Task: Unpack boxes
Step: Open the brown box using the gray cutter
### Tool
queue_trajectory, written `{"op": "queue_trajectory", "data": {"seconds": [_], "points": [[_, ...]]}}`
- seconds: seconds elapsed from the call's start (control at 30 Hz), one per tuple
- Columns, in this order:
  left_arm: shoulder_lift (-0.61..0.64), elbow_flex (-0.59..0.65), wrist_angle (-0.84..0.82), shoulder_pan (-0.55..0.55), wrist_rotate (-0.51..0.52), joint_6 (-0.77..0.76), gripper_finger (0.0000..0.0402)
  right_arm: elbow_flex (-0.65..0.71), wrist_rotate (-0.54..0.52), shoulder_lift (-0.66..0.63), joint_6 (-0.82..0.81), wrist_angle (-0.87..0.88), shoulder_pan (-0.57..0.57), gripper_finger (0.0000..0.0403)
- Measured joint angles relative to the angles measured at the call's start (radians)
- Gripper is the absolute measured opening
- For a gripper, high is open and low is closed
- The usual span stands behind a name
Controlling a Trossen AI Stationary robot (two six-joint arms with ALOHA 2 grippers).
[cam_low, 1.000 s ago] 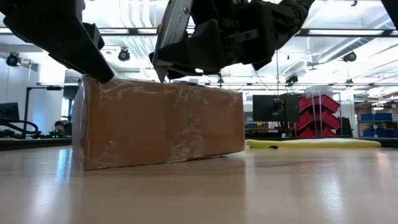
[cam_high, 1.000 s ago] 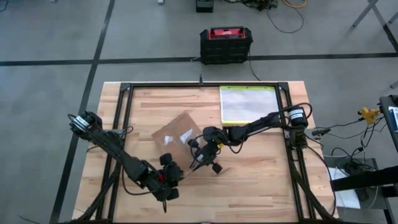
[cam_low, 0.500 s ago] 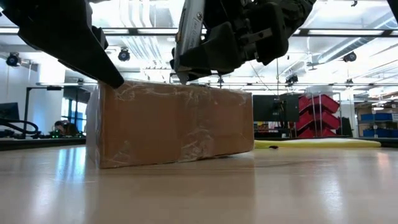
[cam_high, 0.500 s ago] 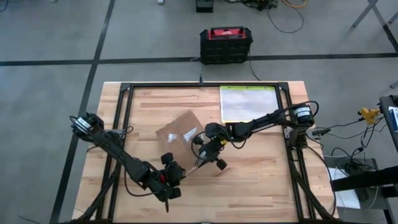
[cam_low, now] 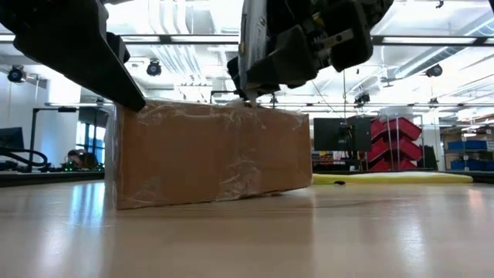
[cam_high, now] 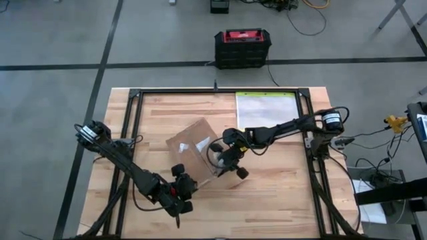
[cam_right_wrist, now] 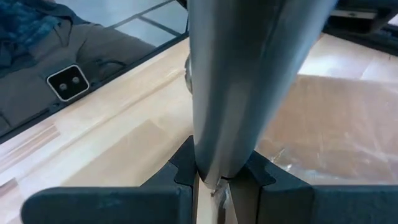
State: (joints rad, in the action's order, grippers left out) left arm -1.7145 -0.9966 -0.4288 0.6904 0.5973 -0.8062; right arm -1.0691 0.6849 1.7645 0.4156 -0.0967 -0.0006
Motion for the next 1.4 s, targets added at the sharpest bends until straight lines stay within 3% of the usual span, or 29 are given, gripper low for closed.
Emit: {"op": "queue_trajectory", "data": {"seconds": [0.3,0.5,0.63,0.8,0.93,1.03,1.23,1.4], "points": [[0.083,-0.073,-0.119,0.004,-0.006,0.039,0.0116,0.001,-0.080,-0.114,-0.029,0.087,0.002,0.0039],[0.252,-0.108,-0.310,-0.043,0.128,0.096,0.0116,0.001,-0.086,-0.119,-0.111,0.171,0.034,0.0039],[0.379,-0.021,-0.410,-0.178,0.142,0.070,0.0116,0.015,-0.132,-0.106,-0.152,0.207,0.087,0.0039],[0.515,0.146,-0.361,-0.443,0.063,0.244,0.0116,0.035,-0.289,-0.104,-0.224,0.212,0.151,0.0039],[0.582,0.278,-0.221,-0.635,-0.072,0.433,0.0116,0.058,-0.430,-0.104,-0.272,0.237,0.180,0.0039],[0.614,0.336,-0.160,-0.697,-0.196,0.502,0.0116,0.061,-0.504,-0.104,-0.284,0.281,0.179,0.0039],[0.664,0.360,-0.166,-0.634,-0.299,0.436,0.0116,0.062,-0.551,-0.104,-0.228,0.316,0.079,0.0039],[0.668,0.335,-0.142,-0.443,-0.328,0.281,0.0116,0.062,-0.591,-0.104,-0.161,0.270,-0.064,0.0039]]}}
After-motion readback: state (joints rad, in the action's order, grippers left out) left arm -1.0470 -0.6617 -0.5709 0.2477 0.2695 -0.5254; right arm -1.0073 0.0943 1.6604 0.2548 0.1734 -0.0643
